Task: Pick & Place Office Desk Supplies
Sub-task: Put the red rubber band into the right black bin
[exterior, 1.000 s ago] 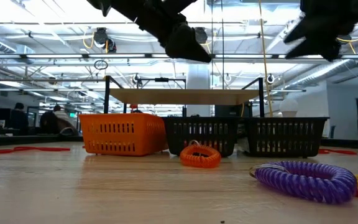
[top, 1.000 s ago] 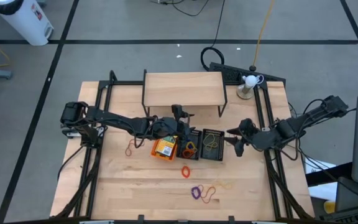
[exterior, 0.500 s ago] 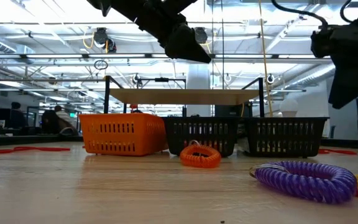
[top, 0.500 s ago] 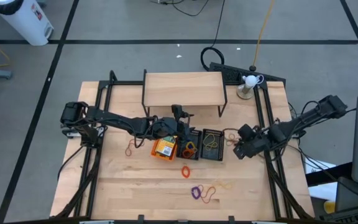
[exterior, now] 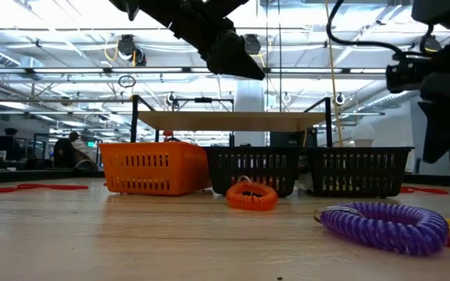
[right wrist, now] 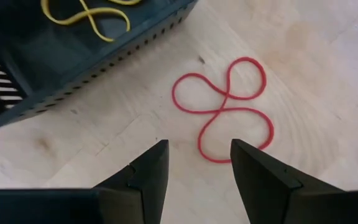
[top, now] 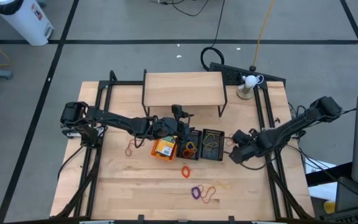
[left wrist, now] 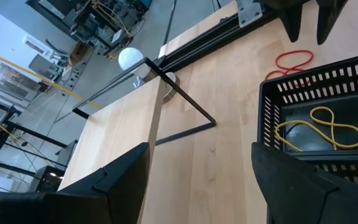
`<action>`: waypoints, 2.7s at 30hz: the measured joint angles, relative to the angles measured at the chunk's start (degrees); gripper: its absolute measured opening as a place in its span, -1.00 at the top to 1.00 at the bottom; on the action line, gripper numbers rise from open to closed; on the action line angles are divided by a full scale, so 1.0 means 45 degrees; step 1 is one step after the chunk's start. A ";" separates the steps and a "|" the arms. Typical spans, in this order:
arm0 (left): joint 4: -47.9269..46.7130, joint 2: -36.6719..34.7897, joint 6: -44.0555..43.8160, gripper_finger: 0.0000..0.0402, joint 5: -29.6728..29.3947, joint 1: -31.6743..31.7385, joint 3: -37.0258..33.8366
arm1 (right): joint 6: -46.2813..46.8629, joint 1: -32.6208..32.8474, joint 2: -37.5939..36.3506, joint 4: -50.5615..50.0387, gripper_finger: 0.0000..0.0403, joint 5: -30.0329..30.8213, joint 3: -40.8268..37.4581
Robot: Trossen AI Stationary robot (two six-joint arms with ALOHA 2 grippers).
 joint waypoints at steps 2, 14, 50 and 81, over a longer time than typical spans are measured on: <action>-0.0010 0.0000 0.0000 -0.38 0.0000 0.0002 0.0000 | 0.0001 0.0000 0.0333 0.0128 0.20 0.0000 0.0000; -0.0035 0.0002 0.0002 -0.38 0.0005 -0.0001 0.0000 | 0.0454 -0.0024 0.2220 0.0471 0.20 -0.0024 0.0000; -0.0213 0.0000 0.0015 -0.38 0.0005 -0.0001 0.0000 | 0.0733 -0.1166 0.1694 -0.0530 1.00 0.2098 -0.0029; -0.0256 0.0005 0.0010 -0.38 0.0005 0.0024 0.0000 | -1.0651 -0.0763 -0.3753 1.0037 1.00 0.7405 0.0006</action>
